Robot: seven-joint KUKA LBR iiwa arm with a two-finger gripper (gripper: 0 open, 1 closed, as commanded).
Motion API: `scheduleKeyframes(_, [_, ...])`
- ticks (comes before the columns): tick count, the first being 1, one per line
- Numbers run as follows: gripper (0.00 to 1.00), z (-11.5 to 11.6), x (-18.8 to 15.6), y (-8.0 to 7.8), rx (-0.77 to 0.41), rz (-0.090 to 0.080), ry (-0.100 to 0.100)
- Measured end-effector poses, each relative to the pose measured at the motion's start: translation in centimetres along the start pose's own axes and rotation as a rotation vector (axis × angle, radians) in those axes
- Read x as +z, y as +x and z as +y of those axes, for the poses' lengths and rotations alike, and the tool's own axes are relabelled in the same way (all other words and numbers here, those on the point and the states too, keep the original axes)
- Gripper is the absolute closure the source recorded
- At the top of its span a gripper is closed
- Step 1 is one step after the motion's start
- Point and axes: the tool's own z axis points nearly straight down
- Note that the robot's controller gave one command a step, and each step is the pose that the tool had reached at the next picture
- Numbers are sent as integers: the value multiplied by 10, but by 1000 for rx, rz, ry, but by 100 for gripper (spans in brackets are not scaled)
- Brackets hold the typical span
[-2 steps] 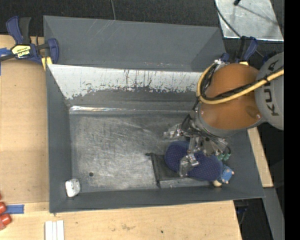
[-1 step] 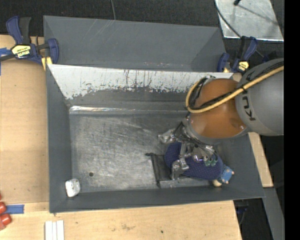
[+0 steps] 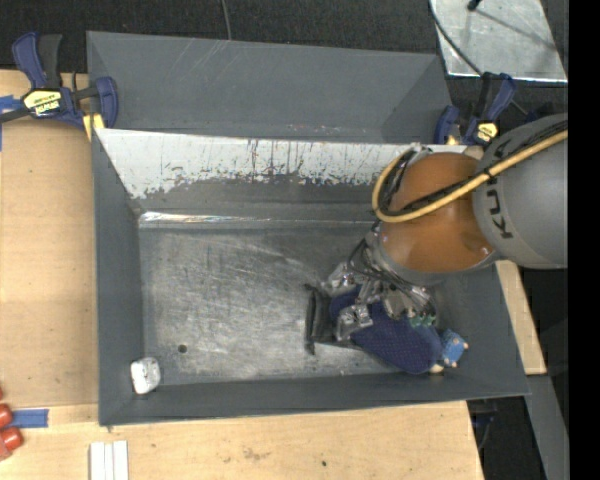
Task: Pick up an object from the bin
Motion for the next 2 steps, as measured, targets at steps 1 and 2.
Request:
scheduleKeyframes(1, [100, 3, -139, 15, -17, 8, 1])
scheduleKeyframes(2, [100, 8, -258, 12, -200, 7, 0])
